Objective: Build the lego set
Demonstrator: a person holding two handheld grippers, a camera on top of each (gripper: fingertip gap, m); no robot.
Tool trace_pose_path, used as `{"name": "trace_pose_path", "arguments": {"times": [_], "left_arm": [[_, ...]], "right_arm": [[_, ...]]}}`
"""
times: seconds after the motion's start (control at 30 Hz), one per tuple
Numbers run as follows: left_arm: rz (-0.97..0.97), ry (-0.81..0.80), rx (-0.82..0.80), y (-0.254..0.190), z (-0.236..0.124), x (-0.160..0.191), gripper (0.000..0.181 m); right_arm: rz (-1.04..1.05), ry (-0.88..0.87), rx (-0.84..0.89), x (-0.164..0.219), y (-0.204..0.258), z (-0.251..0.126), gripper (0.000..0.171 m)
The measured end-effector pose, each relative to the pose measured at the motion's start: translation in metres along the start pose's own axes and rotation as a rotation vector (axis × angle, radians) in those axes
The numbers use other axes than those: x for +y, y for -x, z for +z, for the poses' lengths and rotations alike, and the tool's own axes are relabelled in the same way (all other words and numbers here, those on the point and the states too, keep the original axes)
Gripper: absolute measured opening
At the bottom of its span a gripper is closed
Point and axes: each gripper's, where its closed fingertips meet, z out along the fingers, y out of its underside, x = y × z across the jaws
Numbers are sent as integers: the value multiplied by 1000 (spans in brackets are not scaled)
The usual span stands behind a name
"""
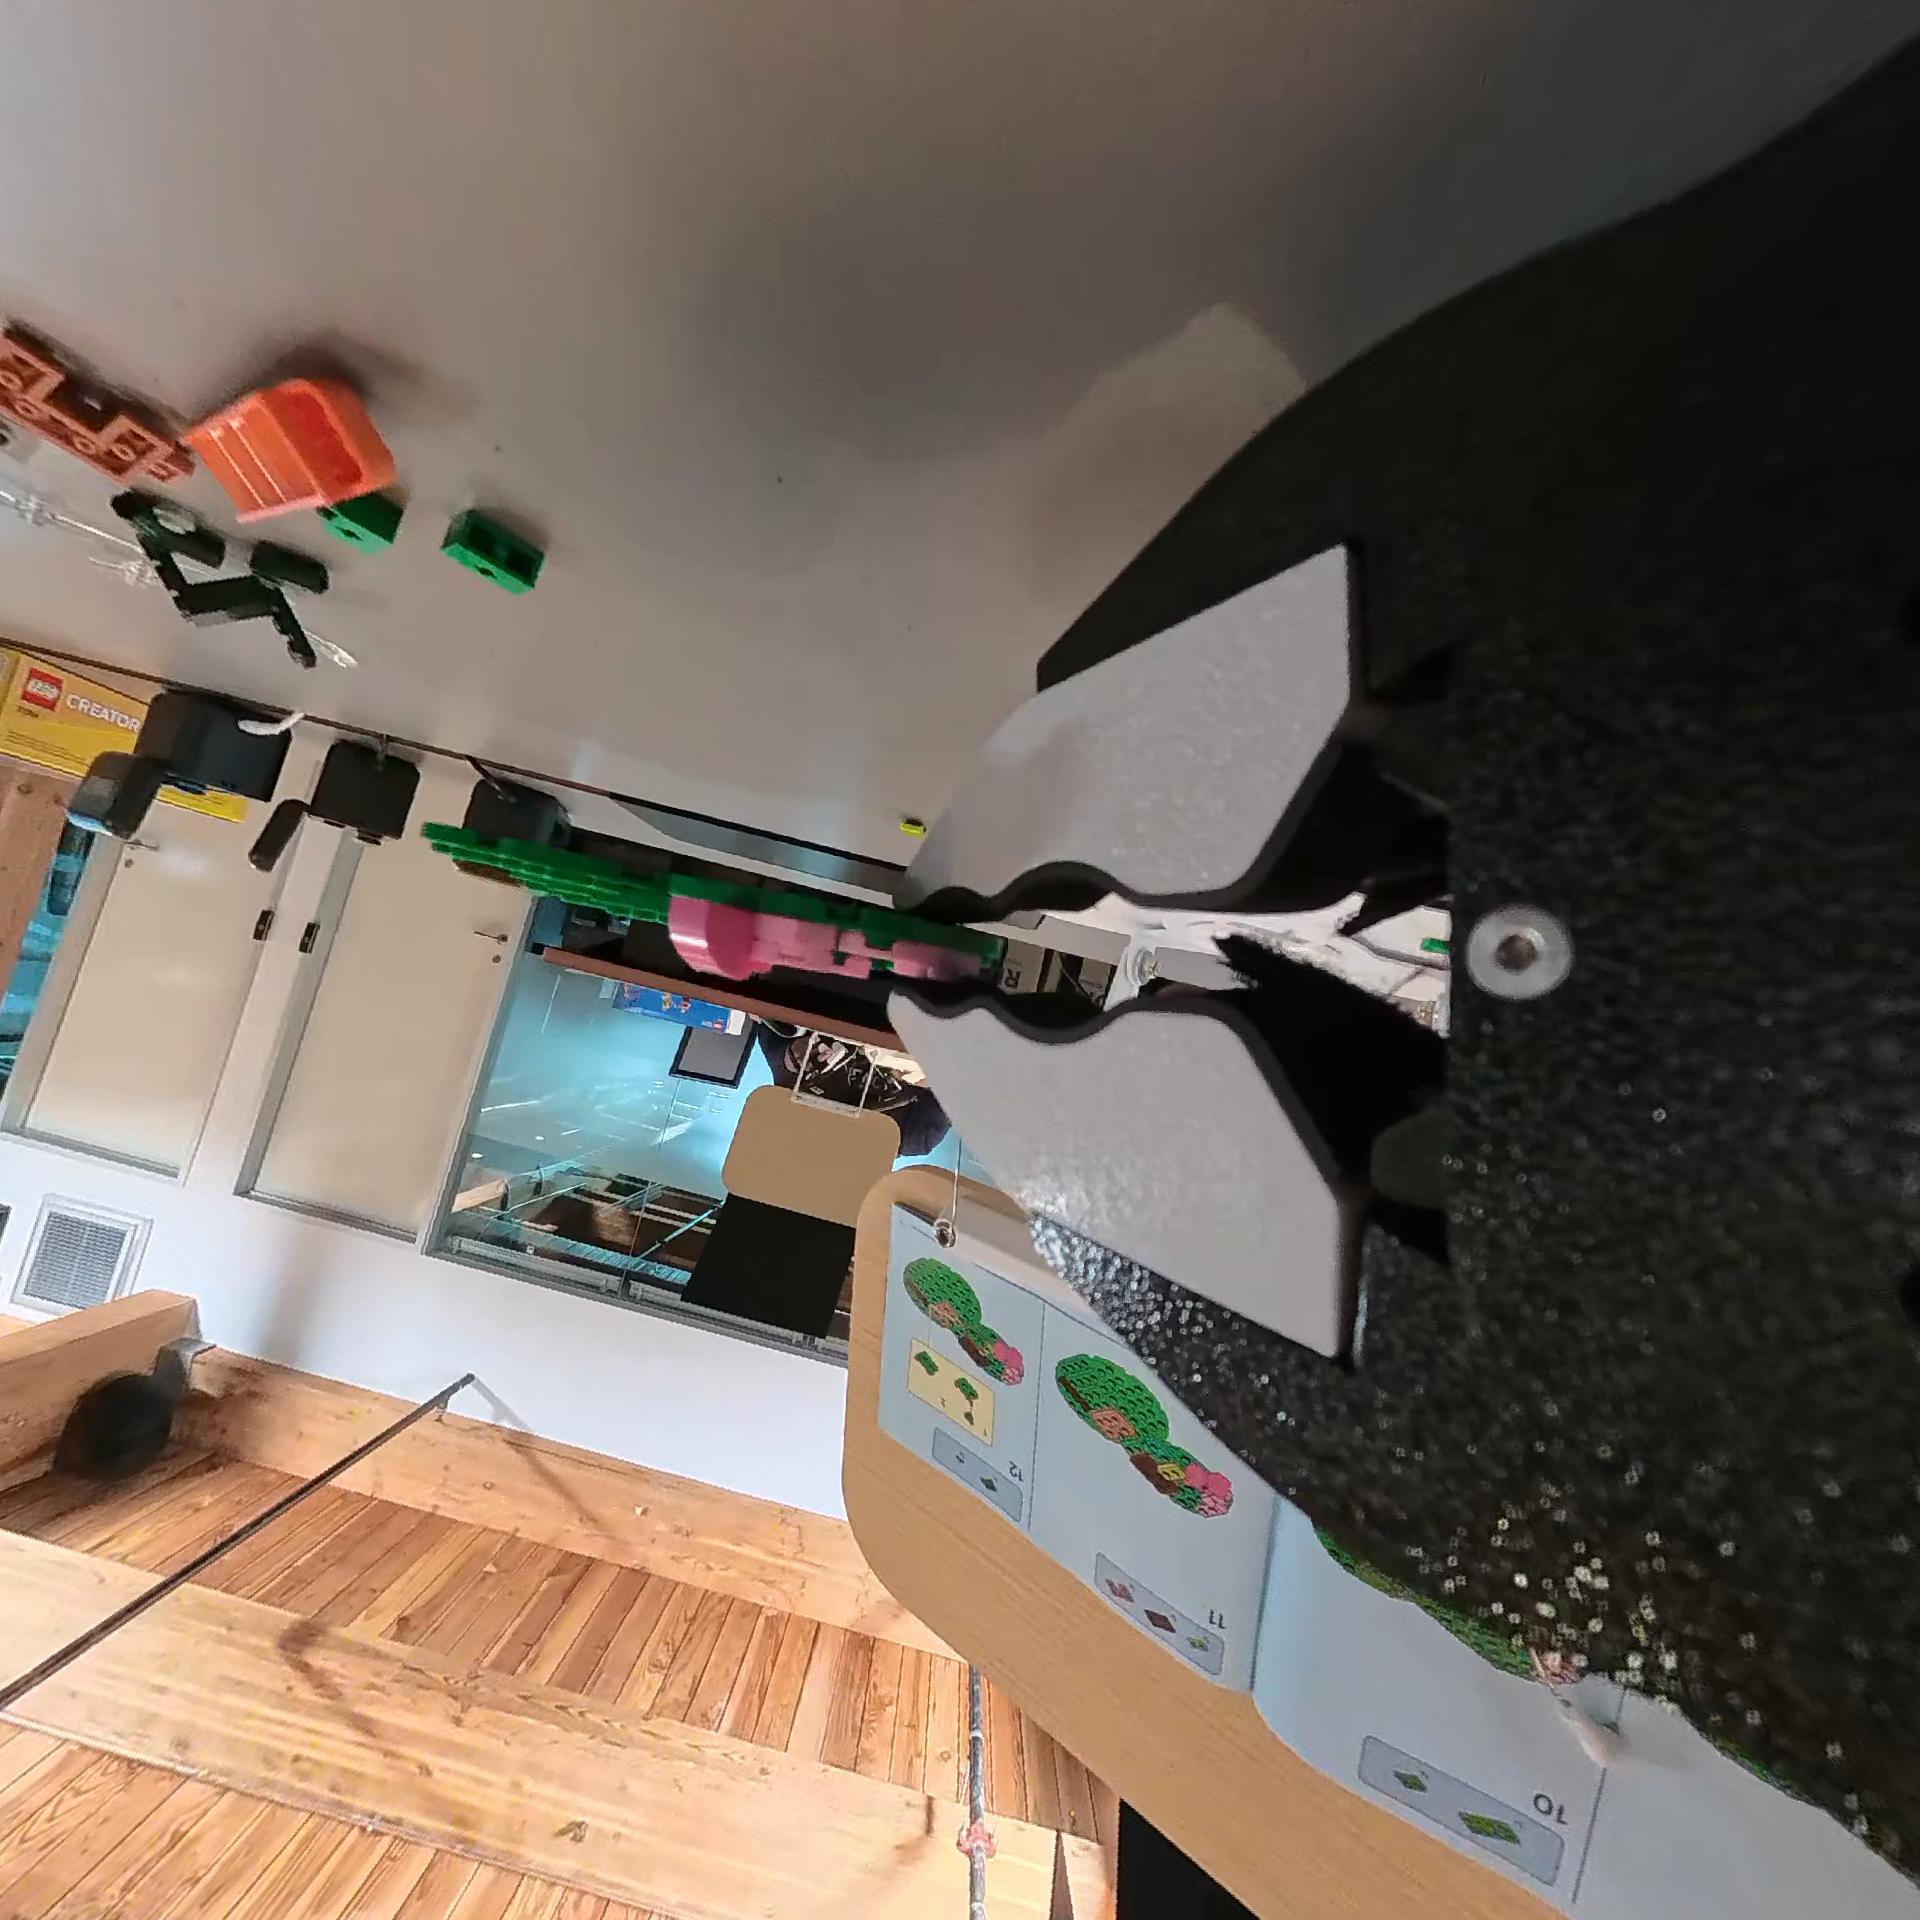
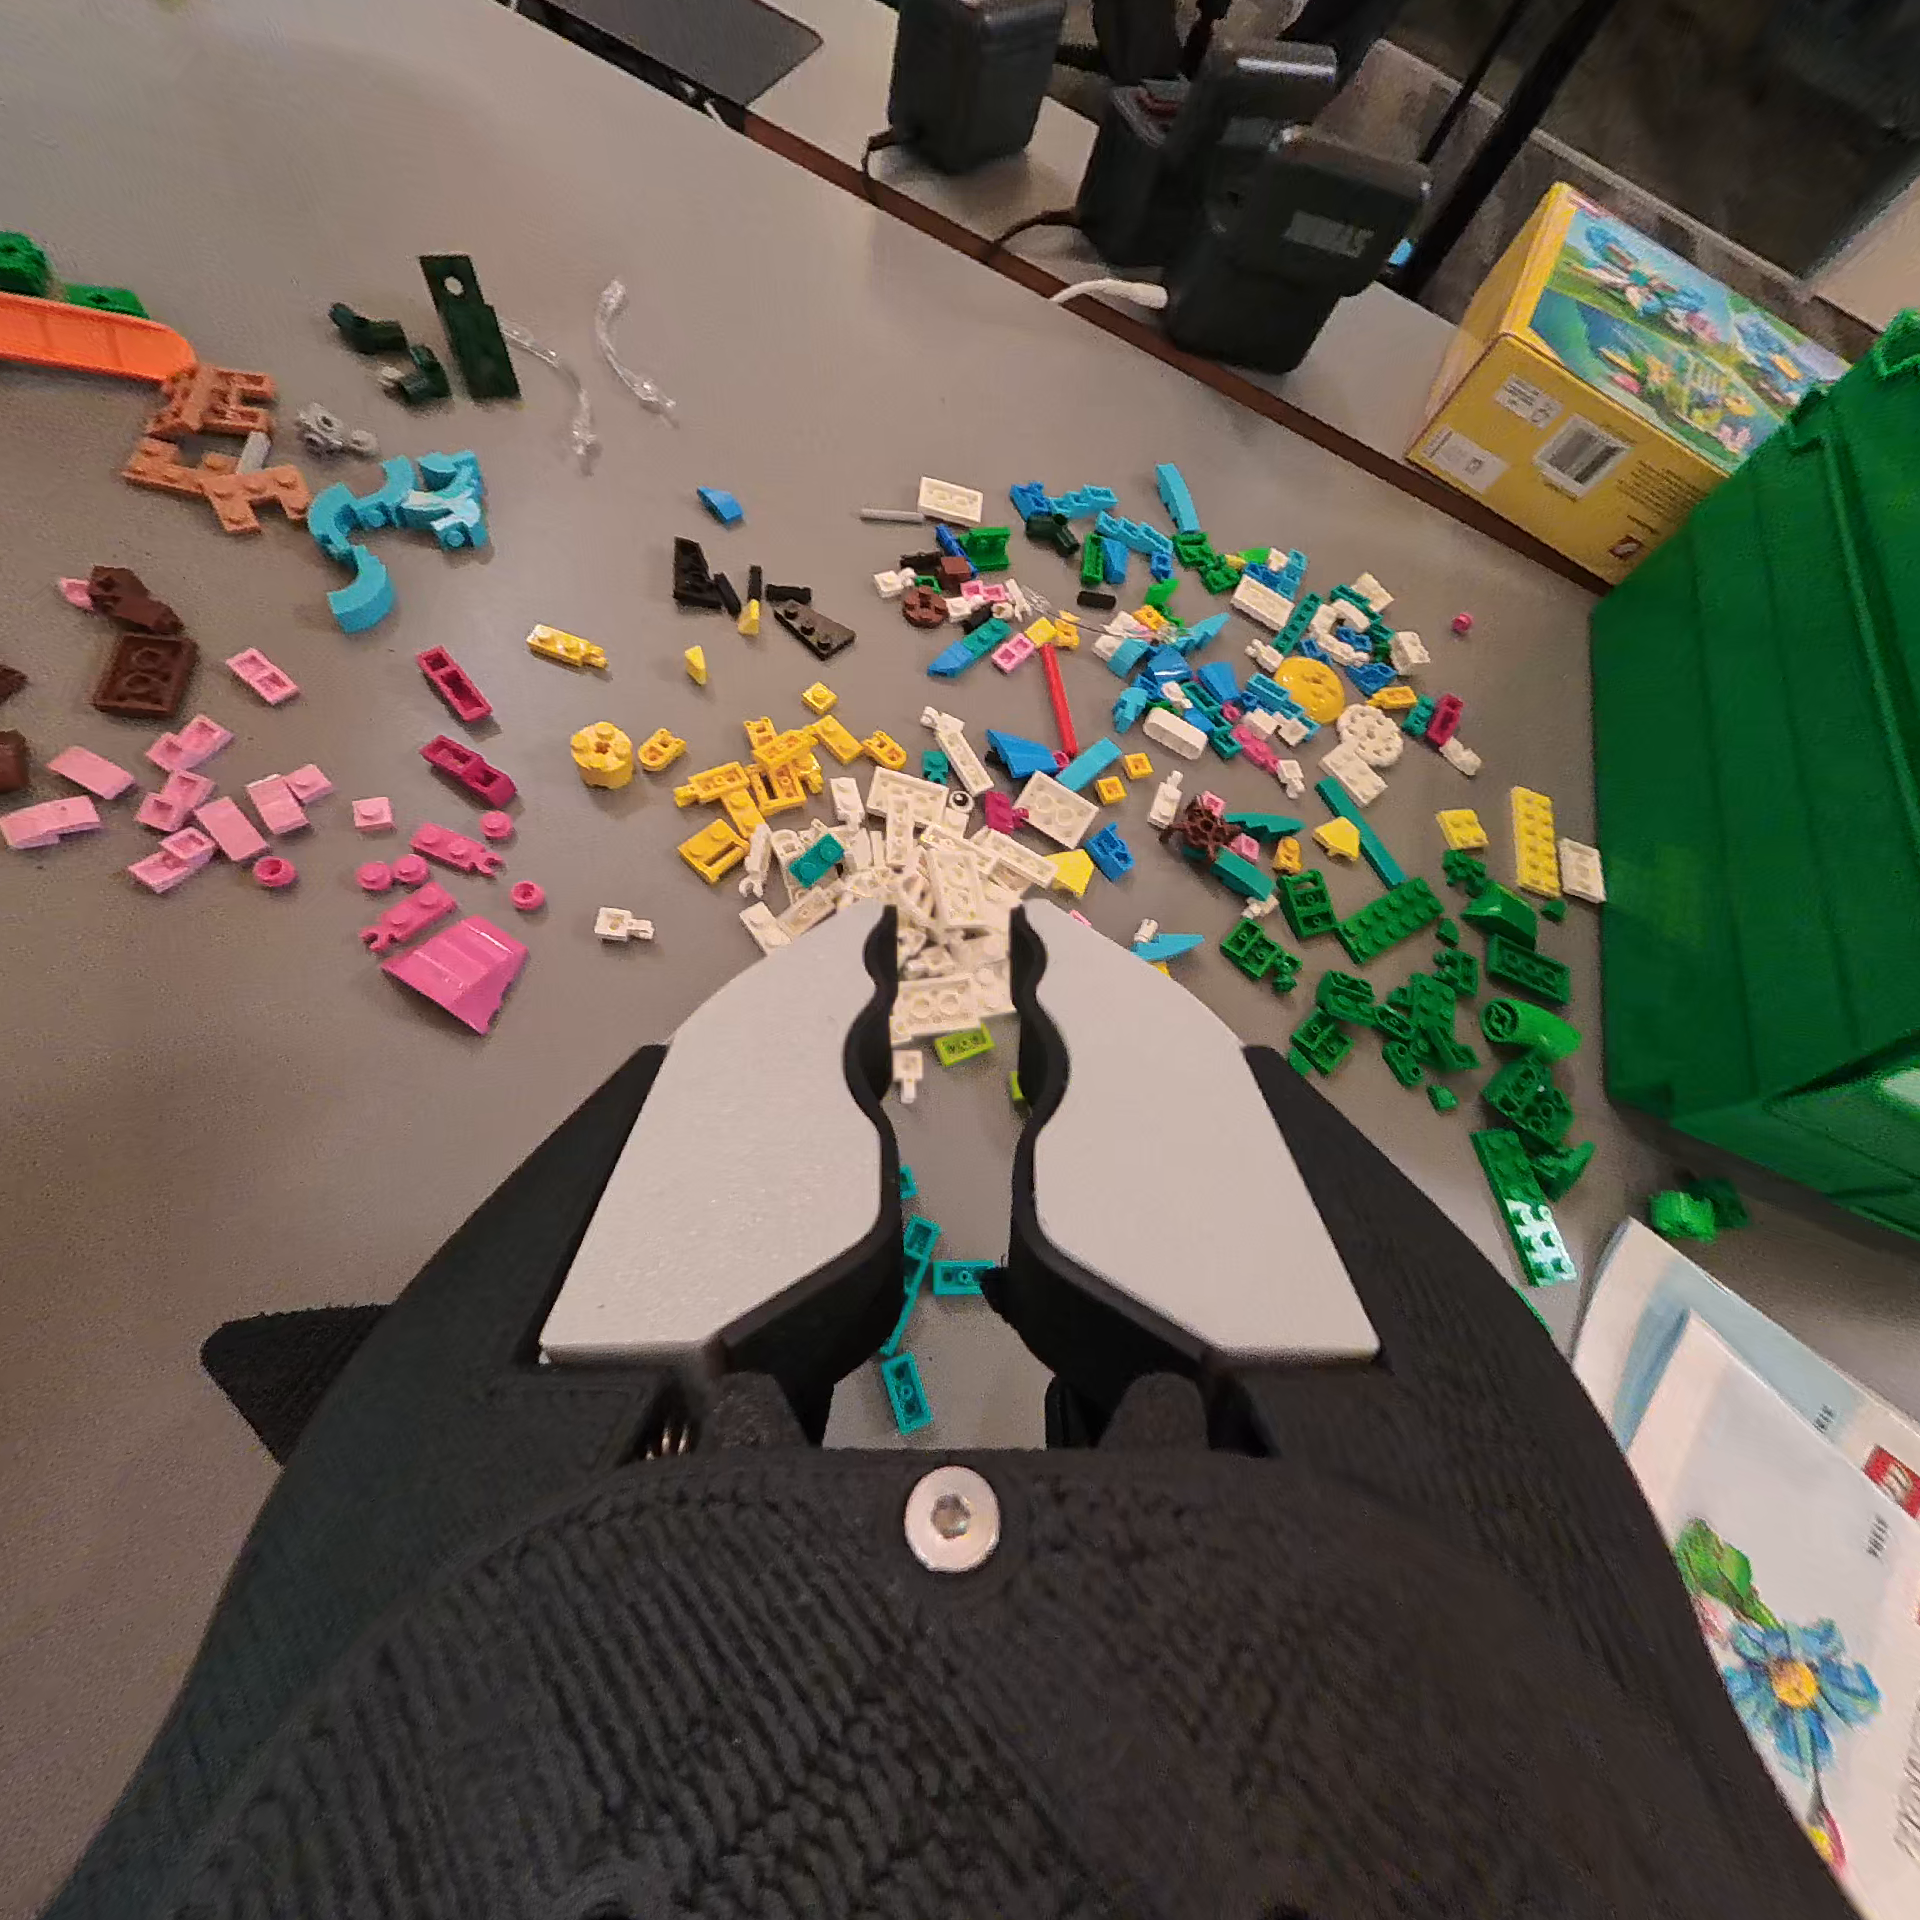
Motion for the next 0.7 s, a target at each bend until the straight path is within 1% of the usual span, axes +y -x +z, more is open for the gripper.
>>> {"name": "trace_pose_path", "arguments": {"times": [0.4,0.7], "left_arm": [[6,-5,8,-2,0,-1,9],[17,-10,16,-4,0,-2,9]], "right_arm": [[42,35,80,15,-21,-7,19],[37,118,154,37,-38,-13,19]]}}
